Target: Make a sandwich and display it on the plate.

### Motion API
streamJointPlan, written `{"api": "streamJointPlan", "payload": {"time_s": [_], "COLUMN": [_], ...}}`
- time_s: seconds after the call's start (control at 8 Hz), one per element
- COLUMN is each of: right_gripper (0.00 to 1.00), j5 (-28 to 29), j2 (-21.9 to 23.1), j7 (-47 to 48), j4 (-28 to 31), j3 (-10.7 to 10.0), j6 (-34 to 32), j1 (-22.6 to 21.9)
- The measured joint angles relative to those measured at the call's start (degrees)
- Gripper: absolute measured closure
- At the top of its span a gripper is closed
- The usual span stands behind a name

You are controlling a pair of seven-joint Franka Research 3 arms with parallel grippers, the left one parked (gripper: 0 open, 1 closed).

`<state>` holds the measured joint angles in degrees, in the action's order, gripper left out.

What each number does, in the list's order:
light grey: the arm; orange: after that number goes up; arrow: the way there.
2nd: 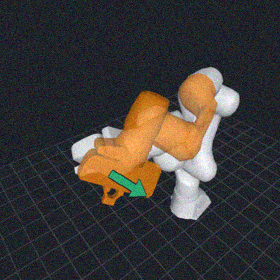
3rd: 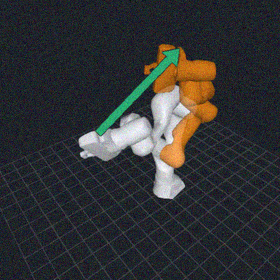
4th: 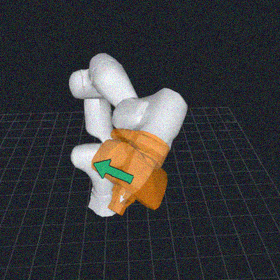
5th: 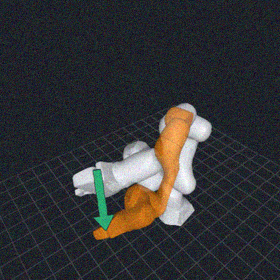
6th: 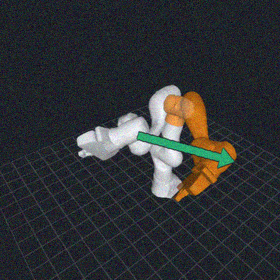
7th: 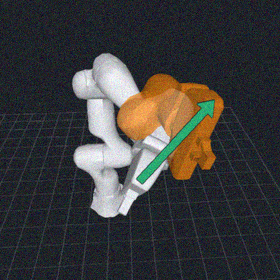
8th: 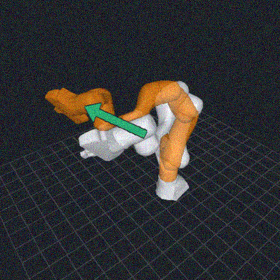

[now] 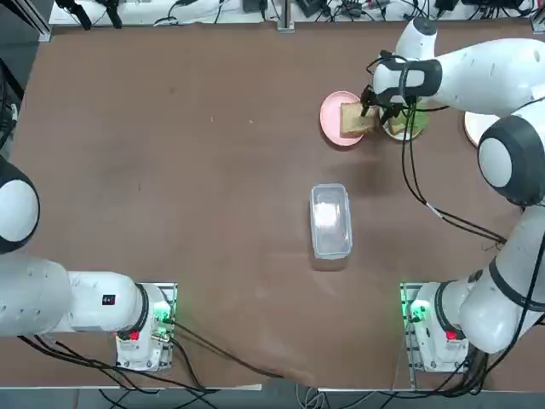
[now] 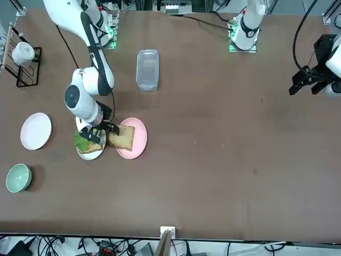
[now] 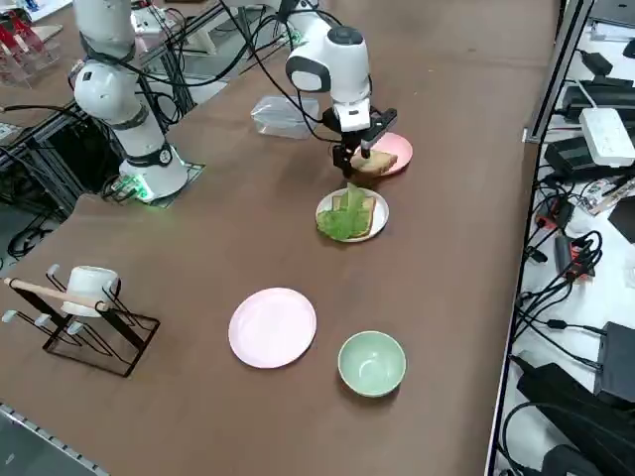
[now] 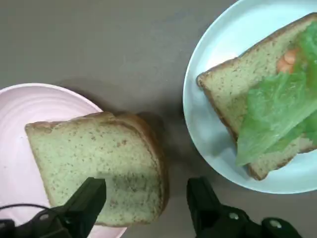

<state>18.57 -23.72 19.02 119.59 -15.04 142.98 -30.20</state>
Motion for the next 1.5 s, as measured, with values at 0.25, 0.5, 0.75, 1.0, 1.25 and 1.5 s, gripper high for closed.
{"api": "streamJointPlan", "payload": {"time_s": [0.25, 0.5, 0.75, 1.0, 1.25, 1.5], "right_gripper": [0.02, 0.05, 0.08, 0.09, 0.12, 0.23], "j5": [0.0, 0.0, 0.0, 0.0, 0.0, 0.0], "j2": [-0.4, -0.6, -0.7, -1.2, -1.6, -1.6], "j7": [0.0, 0.0, 0.0, 0.0, 0.0, 0.0], "j4": [-0.2, -0.5, -0.7, -0.7, -0.8, -0.9], "j3": [0.0, 0.0, 0.0, 0.0, 0.0, 0.0], "j6": [0.3, 0.5, 0.5, 0.5, 0.6, 0.6], "j1": [0.0, 0.0, 0.0, -0.1, -0.1, -0.1]}}
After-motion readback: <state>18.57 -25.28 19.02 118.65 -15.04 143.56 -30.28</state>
